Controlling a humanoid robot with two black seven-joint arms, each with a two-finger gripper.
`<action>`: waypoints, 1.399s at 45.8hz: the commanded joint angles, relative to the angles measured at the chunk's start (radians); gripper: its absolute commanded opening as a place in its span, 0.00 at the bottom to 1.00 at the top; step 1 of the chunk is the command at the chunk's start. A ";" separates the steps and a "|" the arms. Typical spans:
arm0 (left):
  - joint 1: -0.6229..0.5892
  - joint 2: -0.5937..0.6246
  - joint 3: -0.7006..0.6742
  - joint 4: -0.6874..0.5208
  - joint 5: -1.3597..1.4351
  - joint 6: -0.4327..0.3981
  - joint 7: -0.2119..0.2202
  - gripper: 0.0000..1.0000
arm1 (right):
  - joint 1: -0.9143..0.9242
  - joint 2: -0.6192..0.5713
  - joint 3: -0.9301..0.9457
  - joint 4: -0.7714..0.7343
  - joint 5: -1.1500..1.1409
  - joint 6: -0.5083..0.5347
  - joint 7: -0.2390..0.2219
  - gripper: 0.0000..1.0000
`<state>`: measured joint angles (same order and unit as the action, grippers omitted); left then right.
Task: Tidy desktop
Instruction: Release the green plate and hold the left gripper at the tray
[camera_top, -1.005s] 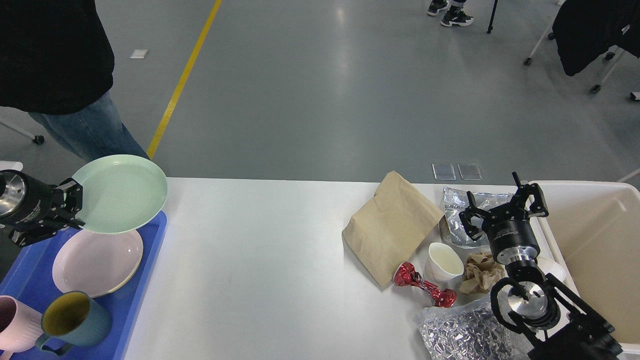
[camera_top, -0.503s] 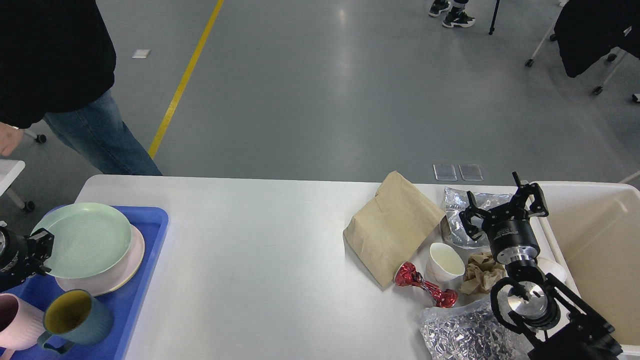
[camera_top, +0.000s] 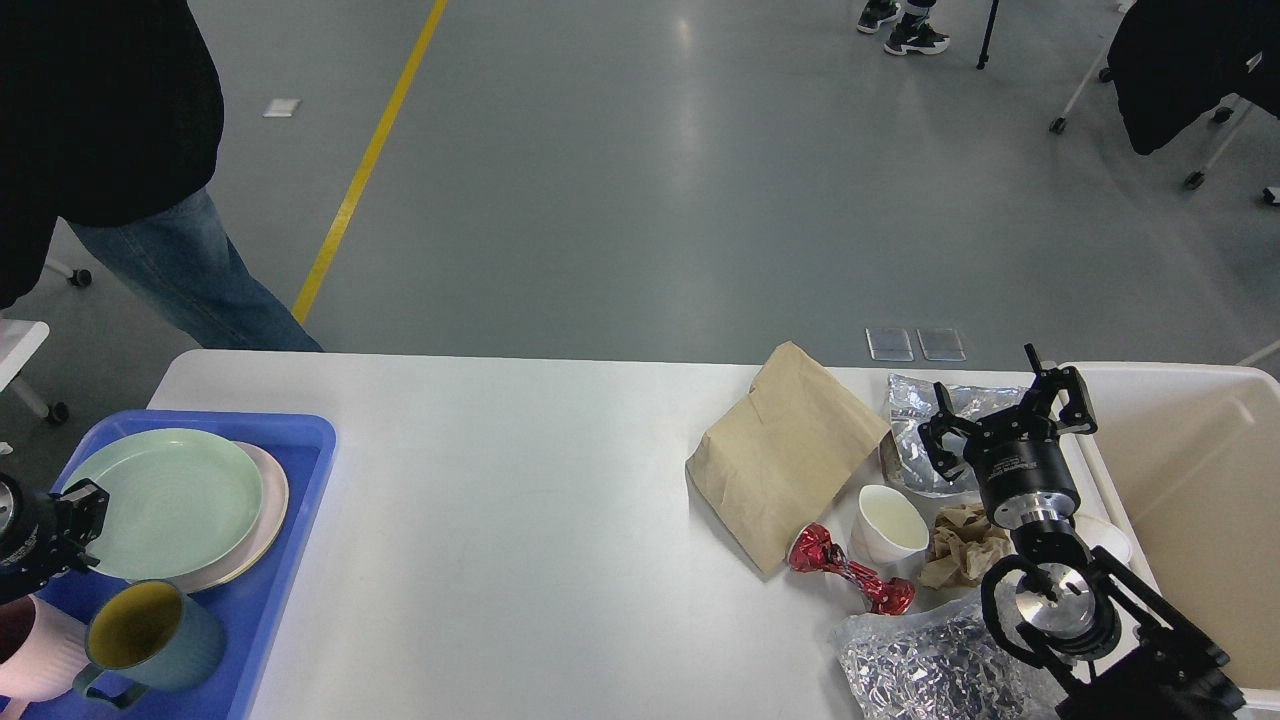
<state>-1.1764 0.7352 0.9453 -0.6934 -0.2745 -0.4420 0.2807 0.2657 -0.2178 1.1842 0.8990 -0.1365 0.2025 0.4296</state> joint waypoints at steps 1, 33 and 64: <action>0.003 0.000 -0.025 -0.002 0.000 -0.003 0.002 0.04 | 0.000 0.000 0.000 0.000 0.000 0.000 0.000 1.00; 0.003 -0.008 -0.040 -0.008 -0.002 0.003 0.002 0.80 | 0.001 0.000 0.000 0.000 0.000 0.000 0.000 1.00; 0.001 -0.002 -0.040 -0.035 0.000 0.112 0.000 0.85 | 0.001 0.000 0.000 0.000 0.000 0.000 0.000 1.00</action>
<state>-1.1755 0.7339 0.9071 -0.7272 -0.2761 -0.3722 0.2812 0.2667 -0.2178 1.1842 0.8988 -0.1365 0.2025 0.4296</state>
